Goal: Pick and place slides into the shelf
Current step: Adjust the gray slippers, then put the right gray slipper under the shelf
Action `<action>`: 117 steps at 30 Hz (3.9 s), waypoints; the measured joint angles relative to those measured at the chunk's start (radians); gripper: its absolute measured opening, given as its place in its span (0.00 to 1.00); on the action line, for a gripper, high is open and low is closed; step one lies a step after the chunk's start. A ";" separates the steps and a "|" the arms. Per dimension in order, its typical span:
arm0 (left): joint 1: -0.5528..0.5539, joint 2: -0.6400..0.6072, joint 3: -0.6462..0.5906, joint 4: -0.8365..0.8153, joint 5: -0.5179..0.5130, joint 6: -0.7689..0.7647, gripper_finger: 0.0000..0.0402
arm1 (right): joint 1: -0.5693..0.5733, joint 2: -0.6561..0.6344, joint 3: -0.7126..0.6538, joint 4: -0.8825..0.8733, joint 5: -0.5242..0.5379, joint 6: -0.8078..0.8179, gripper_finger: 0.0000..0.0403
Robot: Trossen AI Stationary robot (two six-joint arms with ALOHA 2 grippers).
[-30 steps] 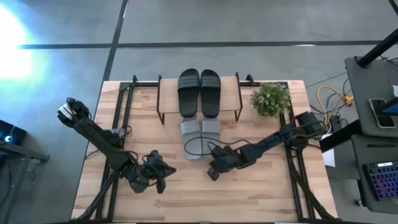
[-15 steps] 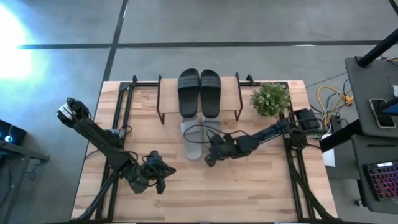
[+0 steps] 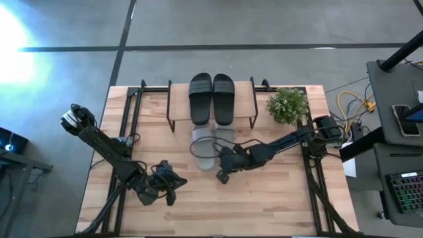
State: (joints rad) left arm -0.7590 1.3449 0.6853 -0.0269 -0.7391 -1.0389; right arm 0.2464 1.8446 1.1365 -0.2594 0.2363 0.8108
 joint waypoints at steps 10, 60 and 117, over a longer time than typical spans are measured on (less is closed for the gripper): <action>0.009 0.016 -0.005 0.057 0.001 0.003 0.03 | 0.009 0.000 0.000 -0.014 0.003 0.015 0.02; 0.491 0.439 -0.009 0.534 0.210 0.424 0.02 | 0.009 -0.024 0.002 -0.059 0.000 0.008 0.02; 0.305 0.175 -0.021 0.352 0.205 0.390 0.03 | -0.222 -0.032 -0.058 -0.012 -0.023 -0.162 0.02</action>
State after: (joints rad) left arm -0.4538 1.5196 0.6642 0.3246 -0.5343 -0.6486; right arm 0.0241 1.8126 1.0789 -0.2711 0.2136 0.6490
